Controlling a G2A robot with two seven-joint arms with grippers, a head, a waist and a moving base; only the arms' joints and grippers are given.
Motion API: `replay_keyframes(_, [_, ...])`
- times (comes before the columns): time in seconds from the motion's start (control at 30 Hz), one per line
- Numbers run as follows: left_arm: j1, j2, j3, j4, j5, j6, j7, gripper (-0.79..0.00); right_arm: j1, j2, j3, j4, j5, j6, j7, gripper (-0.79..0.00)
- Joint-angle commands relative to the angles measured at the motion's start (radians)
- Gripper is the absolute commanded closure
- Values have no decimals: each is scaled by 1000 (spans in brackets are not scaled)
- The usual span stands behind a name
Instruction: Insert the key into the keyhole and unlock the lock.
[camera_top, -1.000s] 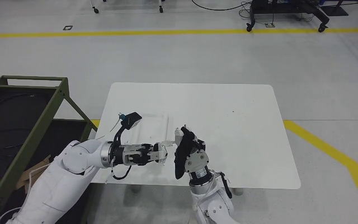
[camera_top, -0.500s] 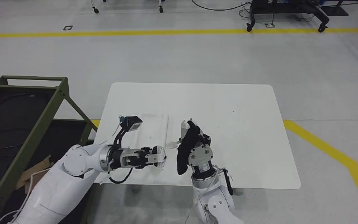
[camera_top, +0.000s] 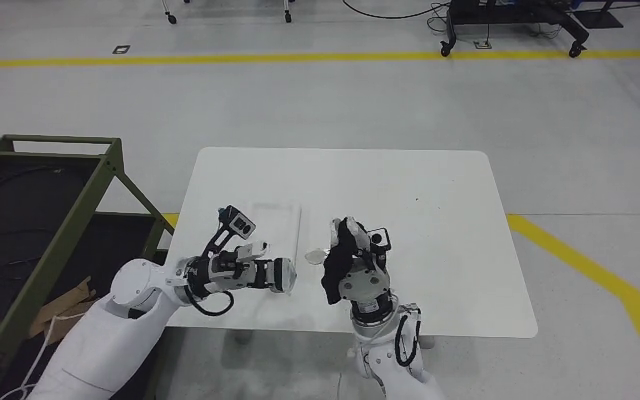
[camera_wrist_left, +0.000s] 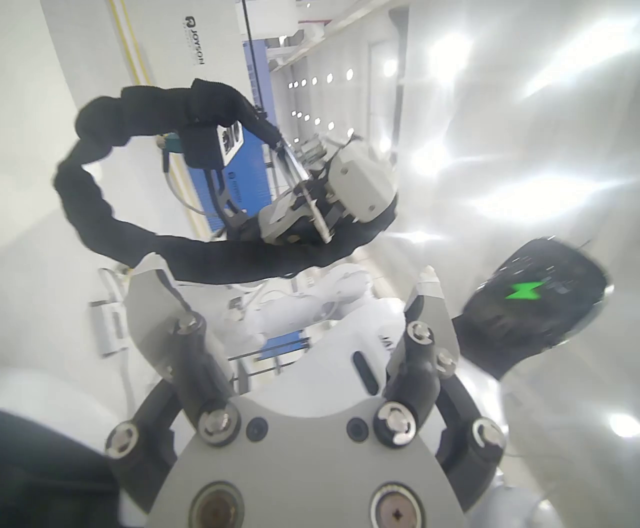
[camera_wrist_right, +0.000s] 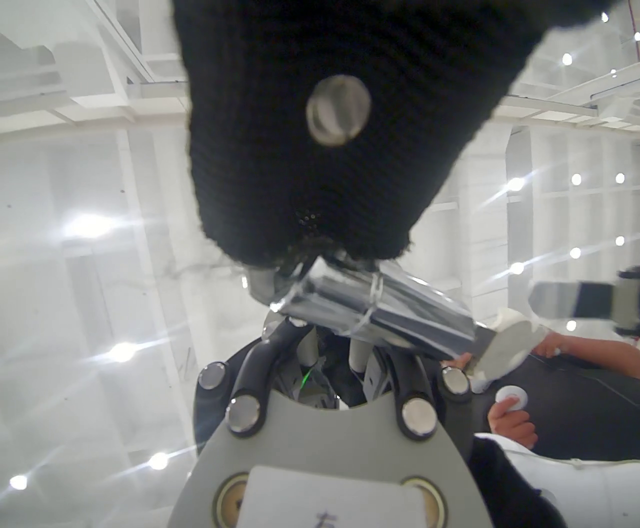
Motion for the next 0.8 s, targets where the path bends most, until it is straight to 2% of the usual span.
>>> replay_keyframes(0.0, [2,-6,15,-13,-2,45,14,-785,6,1,-1,23,-53,-24,5,0])
replay_keyframes(0.1, [0,-17,43,-20,-6,76,43,-763,17,1,-8,50,-118,-56,12,0])
replay_keyframes(0.2, [-11,-30,69,-11,13,78,73,-674,25,0,-13,63,-152,-80,12,0])
replay_keyframes(0.3, [-19,-41,77,1,10,63,82,-440,27,-1,-17,68,-148,-88,0,0])
replay_keyframes(0.33, [-21,-42,75,5,19,55,83,-413,28,-1,-16,68,-148,-90,-3,0])
replay_keyframes(0.47, [-19,-49,68,15,39,26,86,-354,31,-1,-9,75,-154,-99,-18,0])
replay_keyframes(0.77, [-11,-60,41,26,14,49,85,-332,49,3,-8,93,-192,-96,29,0])
